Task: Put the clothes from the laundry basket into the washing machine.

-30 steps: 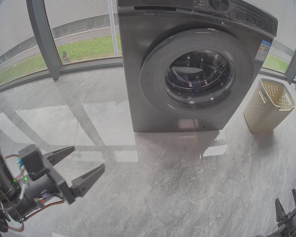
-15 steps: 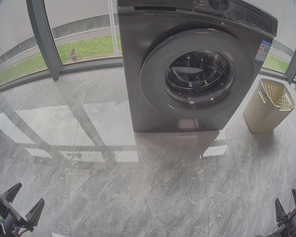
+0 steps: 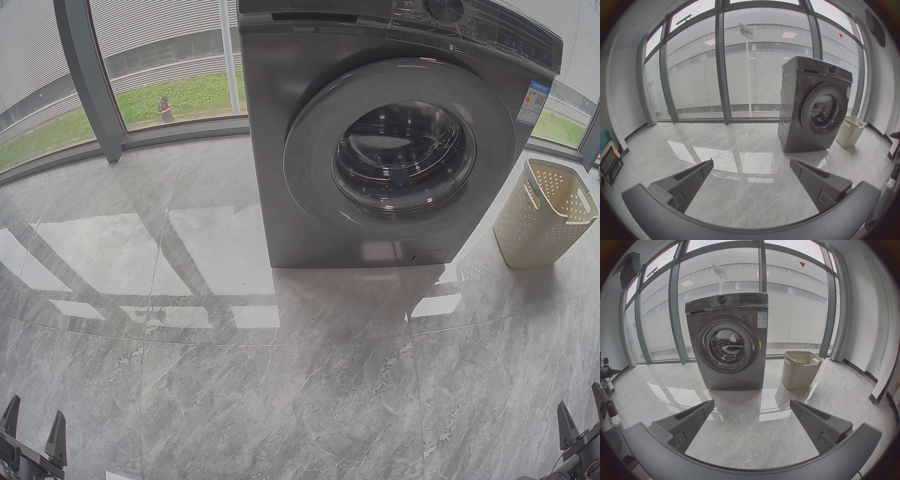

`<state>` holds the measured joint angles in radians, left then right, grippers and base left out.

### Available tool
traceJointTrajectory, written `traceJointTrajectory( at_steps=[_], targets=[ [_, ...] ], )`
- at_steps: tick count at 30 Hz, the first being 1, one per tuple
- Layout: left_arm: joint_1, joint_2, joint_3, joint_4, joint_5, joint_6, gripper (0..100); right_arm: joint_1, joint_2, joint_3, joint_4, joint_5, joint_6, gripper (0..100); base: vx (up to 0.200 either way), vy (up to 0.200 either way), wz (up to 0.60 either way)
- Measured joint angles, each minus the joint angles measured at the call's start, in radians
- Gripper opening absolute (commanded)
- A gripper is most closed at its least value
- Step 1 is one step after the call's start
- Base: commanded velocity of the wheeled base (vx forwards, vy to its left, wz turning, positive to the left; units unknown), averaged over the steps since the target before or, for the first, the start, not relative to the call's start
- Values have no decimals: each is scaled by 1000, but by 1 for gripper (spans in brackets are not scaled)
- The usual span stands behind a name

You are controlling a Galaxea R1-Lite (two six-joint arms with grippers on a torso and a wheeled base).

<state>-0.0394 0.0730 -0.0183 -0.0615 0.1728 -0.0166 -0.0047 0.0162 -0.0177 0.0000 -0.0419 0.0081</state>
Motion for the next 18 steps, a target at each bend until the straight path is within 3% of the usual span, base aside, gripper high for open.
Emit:
traceJointTrajectory(
  at_steps=[5, 9, 12, 18],
  targets=[
    [29, -40, 1, 21, -53, 3, 100, 0, 0, 0, 0, 0, -2, 100, 0, 0, 0],
    [32, -52, 1, 31, -121, -28, 100, 0, 0, 0, 0, 0, -1, 100, 0, 0, 0],
    [32, -57, 1, 54, -147, -31, 100, 1, 0, 0, 0, -1, 2, 100, 0, 0, 0],
    [32, -61, 1, 61, -152, -17, 100, 0, 0, 0, -17, -6, 20, 100, 0, -200, 0]
  ],
)
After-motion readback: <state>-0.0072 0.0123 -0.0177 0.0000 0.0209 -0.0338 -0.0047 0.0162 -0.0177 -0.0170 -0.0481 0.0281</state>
